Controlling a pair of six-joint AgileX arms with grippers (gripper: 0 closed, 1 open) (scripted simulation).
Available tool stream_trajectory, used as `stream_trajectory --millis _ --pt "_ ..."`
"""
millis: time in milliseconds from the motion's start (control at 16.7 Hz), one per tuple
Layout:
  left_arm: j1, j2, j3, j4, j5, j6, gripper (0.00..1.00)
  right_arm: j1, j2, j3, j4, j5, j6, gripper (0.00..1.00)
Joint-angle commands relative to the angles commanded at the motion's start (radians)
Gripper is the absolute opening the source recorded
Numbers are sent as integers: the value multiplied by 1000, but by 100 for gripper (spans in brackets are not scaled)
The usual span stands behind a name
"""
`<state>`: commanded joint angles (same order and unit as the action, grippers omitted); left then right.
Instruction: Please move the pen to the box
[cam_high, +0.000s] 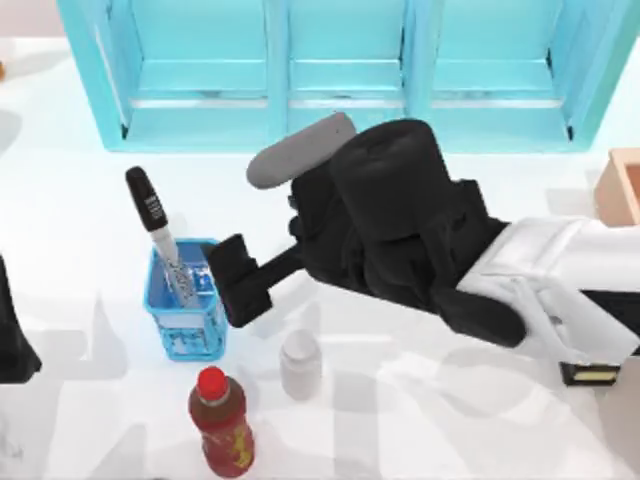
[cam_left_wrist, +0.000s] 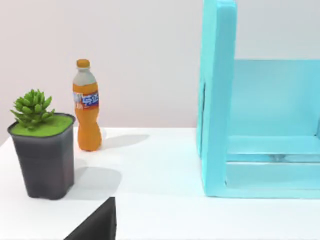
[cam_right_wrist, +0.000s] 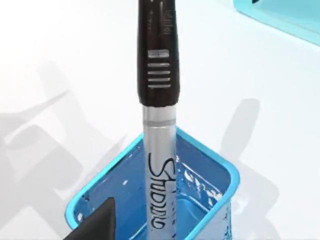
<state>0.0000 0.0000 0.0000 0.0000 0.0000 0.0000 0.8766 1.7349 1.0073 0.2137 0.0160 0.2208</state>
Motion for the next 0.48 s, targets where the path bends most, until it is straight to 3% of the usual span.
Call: stream_trajectory --millis 480 --pt "0 0 0 0 0 0 100 60 108 52 0 2 14 100"
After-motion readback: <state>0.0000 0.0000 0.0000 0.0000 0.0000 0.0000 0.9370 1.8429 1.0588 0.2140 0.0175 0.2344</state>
